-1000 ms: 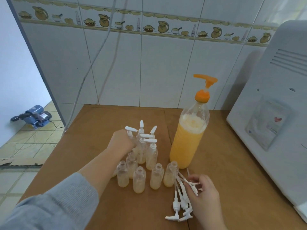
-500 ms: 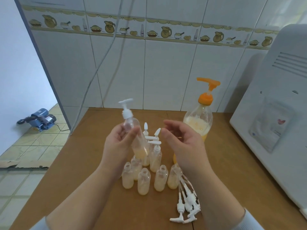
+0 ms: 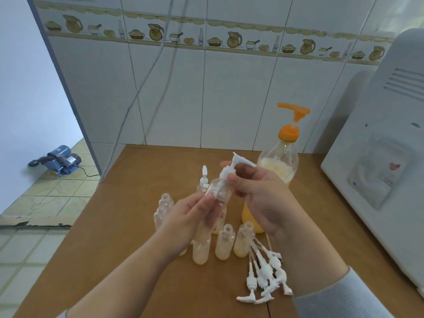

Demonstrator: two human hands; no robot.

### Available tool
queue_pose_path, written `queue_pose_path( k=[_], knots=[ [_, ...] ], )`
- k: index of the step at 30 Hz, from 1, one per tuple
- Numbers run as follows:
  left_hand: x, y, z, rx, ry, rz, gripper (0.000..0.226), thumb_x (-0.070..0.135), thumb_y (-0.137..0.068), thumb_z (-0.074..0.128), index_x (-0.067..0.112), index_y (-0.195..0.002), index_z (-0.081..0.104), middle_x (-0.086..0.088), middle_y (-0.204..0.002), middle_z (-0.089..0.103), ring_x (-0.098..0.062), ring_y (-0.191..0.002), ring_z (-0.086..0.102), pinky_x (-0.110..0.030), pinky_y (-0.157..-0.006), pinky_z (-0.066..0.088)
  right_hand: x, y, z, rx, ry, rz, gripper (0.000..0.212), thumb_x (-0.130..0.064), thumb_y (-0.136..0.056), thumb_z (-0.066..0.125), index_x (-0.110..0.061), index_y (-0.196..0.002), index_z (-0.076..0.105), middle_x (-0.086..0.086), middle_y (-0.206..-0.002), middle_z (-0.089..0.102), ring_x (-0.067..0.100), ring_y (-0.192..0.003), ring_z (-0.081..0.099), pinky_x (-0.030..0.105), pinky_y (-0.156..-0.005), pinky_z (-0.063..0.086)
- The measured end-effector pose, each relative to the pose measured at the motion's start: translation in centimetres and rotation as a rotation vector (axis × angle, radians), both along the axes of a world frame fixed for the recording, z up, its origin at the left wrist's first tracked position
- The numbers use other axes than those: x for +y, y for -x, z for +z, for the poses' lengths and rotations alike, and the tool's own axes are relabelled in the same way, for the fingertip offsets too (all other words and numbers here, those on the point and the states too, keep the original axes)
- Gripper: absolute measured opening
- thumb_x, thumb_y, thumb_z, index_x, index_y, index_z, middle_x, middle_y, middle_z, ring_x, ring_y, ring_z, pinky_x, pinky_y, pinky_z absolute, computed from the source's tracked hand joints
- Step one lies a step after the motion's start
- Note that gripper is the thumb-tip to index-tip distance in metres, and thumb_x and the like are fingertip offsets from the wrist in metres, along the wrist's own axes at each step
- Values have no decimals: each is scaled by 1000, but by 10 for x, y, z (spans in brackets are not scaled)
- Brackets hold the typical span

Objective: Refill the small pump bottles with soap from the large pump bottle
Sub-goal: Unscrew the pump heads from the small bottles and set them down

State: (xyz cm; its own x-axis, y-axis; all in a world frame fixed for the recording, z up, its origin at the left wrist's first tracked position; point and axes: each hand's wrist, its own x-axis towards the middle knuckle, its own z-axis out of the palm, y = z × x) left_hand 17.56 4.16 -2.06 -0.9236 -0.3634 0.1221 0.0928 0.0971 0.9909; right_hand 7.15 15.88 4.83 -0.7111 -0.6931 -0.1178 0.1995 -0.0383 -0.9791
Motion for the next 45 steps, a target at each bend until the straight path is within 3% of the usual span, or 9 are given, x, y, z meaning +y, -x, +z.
queue_pose_path(
  k=[4, 8, 11, 15, 18, 24, 36, 41, 45],
  knots=[
    [2, 2, 13, -52, -100, -154, 60, 52, -85, 51, -8, -95, 59, -11, -76, 57, -22, -65, 51, -29, -61, 46, 9, 1, 1, -121, 174, 52, 72, -17, -64, 79, -16, -129, 49, 11, -112, 69, 22, -113, 59, 35, -100, 39],
    [5, 2, 15, -50, -20, -180, 58, 54, -81, 54, -4, -85, 59, -11, -75, 56, -22, -66, 53, -31, -63, 47, 16, 7, 0, 10, 41, -57, 93, -22, -52, 81, -19, -137, 43, 4, -104, 71, 12, -100, 65, 30, -95, 42],
    [-1, 2, 14, -22, -26, -94, 58, 55, -81, 55, -2, -88, 60, -12, -77, 57, -23, -67, 52, -34, -65, 46, 25, 11, 0, 37, 34, -116, 71, -15, -58, 78, -20, -126, 56, 2, -95, 71, 7, -86, 68, 26, -91, 44],
    [-6, 5, 11, -143, 254, -94, 51, 65, -74, 55, 20, -96, 62, -19, -92, 62, -26, -73, 56, -42, -70, 48, 28, 9, -5, 232, -48, -115, 38, -10, -68, 77, -16, -105, 68, 3, -89, 68, 14, -84, 64, 19, -75, 54],
    [-10, 5, 14, -168, 351, -105, 38, 58, -75, 63, 34, -104, 59, -5, -95, 65, -23, -88, 62, -44, -84, 53, 30, 5, -1, 268, -35, -53, 35, -6, -71, 75, -19, -103, 68, 4, -93, 70, 17, -88, 65, 21, -76, 55],
    [-17, 6, 32, -216, 793, 13, 42, 49, -78, 67, 43, -115, 49, 24, -103, 56, 8, -98, 51, -15, -85, 41, 30, -2, 3, 451, -79, -205, 12, -12, -77, 74, -22, -83, 70, -6, -79, 69, 4, -71, 62, 15, -64, 53],
    [-81, 37, 13, -467, 655, 367, 38, 44, -70, 77, 22, -90, 53, 5, -87, 59, -12, -79, 56, -23, -59, 41, 96, 24, -28, 131, 122, -659, 10, -10, -73, 72, -13, -80, 66, 4, -72, 66, 17, -72, 63, 17, -67, 56],
    [-82, 52, -1, -612, 707, 361, 40, 29, -74, 78, 16, -95, 47, 1, -95, 59, -13, -79, 55, -25, -64, 42, 125, 29, -105, 79, -176, -842, 7, -11, -80, 72, -13, -79, 65, 21, -85, 63, 23, -74, 56, 9, -50, 46],
    [-79, 61, -11, -684, 796, 354, 18, 15, -81, 60, 13, -96, 50, -2, -90, 62, -15, -75, 60, -32, -67, 55, 121, 22, -142, 141, -368, -845, 16, -21, -80, 74, -13, -75, 61, 14, -73, 59, 21, -62, 47, 29, -55, 40]
  ],
)
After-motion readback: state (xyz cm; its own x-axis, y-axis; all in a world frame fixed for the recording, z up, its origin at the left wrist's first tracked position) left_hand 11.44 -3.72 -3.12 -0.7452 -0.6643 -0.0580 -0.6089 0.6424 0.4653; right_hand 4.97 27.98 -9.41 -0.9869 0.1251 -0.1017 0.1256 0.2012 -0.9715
